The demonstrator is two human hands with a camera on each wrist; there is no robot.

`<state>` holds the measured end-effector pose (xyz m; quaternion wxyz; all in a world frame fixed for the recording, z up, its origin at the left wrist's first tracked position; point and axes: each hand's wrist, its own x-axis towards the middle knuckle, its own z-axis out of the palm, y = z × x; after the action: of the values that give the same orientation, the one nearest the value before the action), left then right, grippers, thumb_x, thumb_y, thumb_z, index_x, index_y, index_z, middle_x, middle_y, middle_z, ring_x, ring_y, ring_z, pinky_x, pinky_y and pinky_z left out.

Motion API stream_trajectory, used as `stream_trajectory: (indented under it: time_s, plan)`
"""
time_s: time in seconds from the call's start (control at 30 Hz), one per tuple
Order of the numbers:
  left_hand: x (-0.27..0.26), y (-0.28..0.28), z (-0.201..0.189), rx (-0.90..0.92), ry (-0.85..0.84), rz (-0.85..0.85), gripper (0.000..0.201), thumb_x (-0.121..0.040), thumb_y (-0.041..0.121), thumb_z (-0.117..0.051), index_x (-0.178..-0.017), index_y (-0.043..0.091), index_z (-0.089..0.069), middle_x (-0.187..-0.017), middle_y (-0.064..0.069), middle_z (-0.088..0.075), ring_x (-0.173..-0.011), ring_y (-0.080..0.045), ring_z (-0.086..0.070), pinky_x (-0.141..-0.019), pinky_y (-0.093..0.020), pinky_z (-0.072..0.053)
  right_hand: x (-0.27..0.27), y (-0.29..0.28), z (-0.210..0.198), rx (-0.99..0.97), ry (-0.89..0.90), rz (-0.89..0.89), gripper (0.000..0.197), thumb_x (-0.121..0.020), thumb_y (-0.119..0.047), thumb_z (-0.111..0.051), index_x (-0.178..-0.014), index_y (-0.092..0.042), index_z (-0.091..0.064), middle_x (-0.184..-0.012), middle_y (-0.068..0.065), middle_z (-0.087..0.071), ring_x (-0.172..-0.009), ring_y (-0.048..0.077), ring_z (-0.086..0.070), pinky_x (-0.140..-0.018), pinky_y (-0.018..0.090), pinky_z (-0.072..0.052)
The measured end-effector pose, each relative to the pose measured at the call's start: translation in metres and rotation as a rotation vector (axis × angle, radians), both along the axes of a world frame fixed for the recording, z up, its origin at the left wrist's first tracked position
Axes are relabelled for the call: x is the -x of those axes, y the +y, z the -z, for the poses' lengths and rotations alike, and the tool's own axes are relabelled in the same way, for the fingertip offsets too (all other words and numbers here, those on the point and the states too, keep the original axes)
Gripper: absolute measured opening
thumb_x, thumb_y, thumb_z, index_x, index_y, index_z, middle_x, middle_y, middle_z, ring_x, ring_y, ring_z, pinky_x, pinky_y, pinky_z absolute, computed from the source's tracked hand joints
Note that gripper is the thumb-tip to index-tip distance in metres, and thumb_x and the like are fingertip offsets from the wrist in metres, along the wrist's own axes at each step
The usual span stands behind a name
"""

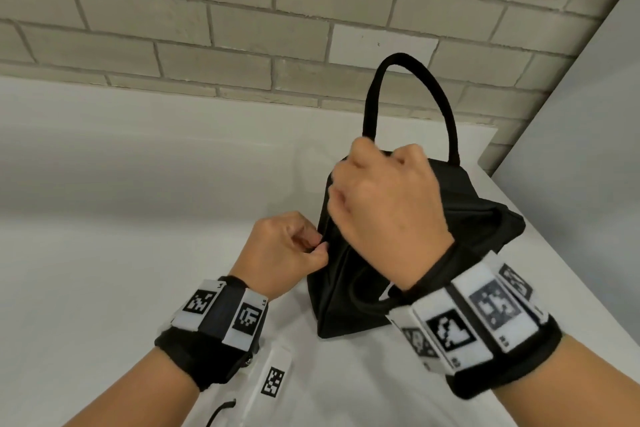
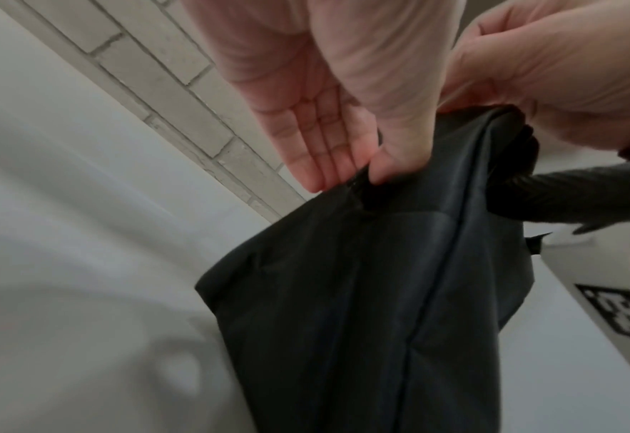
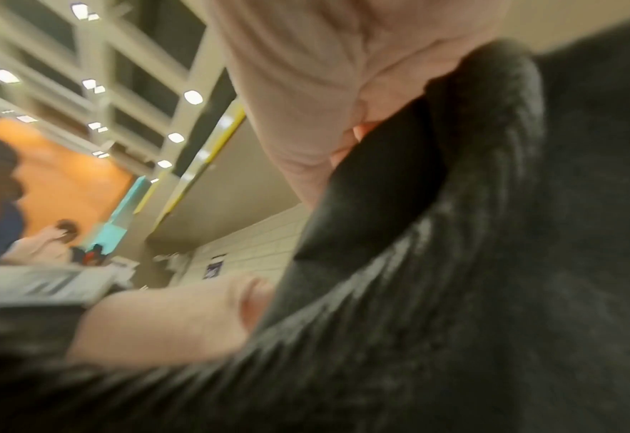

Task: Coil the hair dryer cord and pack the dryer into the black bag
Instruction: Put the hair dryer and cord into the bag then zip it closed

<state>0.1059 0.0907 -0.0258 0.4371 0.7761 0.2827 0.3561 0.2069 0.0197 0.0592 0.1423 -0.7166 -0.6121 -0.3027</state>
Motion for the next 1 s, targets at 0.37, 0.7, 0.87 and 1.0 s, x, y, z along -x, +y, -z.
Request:
stream_trajectory:
  time_s: [0.37, 0.7, 0.87, 1.0]
  plan:
    - [0.007, -0.007, 0.003, 0.044, -0.005, 0.039, 0.025, -0.069, 0.001, -0.07, -0.053, 0.017, -0.059, -0.064, 0.001, -0.062, -0.059, -0.007, -0.061, -0.061, -0.018, -0.055, -0.029, 0.0, -0.026, 0.582, 0.561, -0.35, 0.026, -0.086, -0.019, -0.05, -0.064, -0.025, -0.038, -0.093, 0.006, -0.056, -0.085, 0.023, -0.055, -0.079, 0.041, -0.046]
    - [0.007, -0.006, 0.003, 0.03, 0.002, 0.077, 0.033, -0.068, 0.0, -0.07, -0.05, 0.024, -0.056, -0.063, 0.003, -0.061, -0.059, -0.006, -0.06, -0.06, -0.014, -0.053, -0.035, 0.005, -0.03, 0.665, 0.634, -0.383, 0.026, -0.086, -0.011, -0.051, -0.064, -0.021, -0.041, -0.091, 0.009, -0.062, -0.085, 0.025, -0.058, -0.071, 0.028, -0.044]
    - [0.007, -0.003, 0.002, 0.024, 0.002, 0.066, 0.036, -0.067, -0.001, -0.07, -0.049, 0.026, -0.055, -0.06, 0.005, -0.059, -0.057, -0.003, -0.058, -0.056, -0.009, -0.047, -0.023, -0.006, -0.029, 0.546, 0.281, -0.232, 0.015, -0.085, -0.021, -0.047, -0.07, -0.017, -0.045, -0.091, -0.003, -0.053, -0.074, 0.021, -0.053, -0.064, 0.036, -0.043]
    - [0.009, -0.001, 0.001, 0.004, 0.035, 0.039, 0.036, -0.068, 0.0, -0.07, -0.048, 0.026, -0.055, -0.061, 0.005, -0.06, -0.057, -0.004, -0.058, -0.058, -0.013, -0.051, -0.015, -0.009, -0.041, 0.338, 0.184, -0.07, 0.012, -0.084, -0.018, -0.042, -0.078, -0.011, -0.049, -0.091, 0.0, -0.057, -0.075, 0.028, -0.057, -0.065, 0.035, -0.044]
